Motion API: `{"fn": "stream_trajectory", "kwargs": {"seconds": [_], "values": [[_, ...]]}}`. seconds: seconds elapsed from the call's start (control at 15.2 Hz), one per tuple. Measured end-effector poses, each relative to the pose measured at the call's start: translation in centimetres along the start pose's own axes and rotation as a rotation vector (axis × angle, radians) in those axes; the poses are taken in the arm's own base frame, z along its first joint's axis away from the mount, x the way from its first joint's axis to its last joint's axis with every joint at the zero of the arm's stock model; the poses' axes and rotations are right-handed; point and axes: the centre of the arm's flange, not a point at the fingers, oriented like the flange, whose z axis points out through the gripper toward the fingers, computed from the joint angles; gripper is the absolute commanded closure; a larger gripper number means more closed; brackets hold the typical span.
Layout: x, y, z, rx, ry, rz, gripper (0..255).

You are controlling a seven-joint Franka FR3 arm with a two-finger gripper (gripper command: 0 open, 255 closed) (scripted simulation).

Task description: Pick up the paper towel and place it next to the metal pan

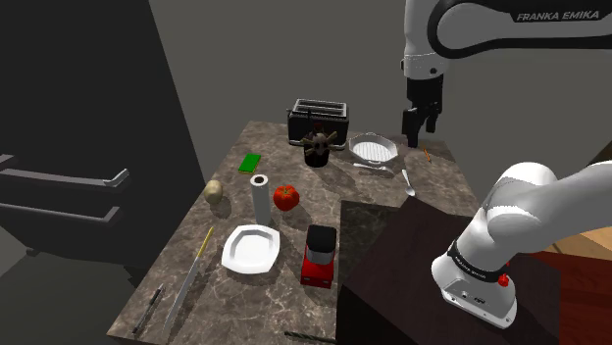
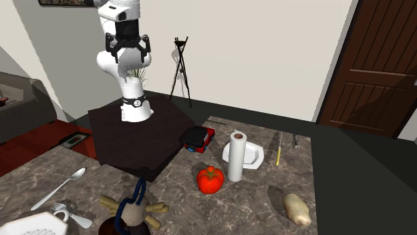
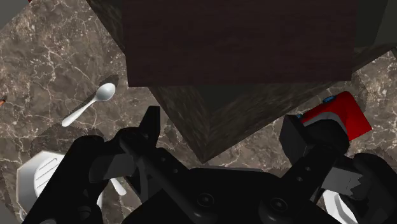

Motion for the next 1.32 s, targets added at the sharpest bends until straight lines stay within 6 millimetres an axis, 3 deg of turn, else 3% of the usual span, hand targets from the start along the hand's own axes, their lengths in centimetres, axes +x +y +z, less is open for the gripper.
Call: {"fn": "stream_trajectory", "kwargs": {"seconds": [0.26, 0.79, 1.32], "values": [[2.1, -1.7, 0.5, 0.002, 0.004, -0.005, 0], [10.3, -6.7, 2.5, 0.009, 0.022, -0.025, 0], [18.5, -13.1, 3.9, 0.018, 0.042, -0.045, 0]]}}
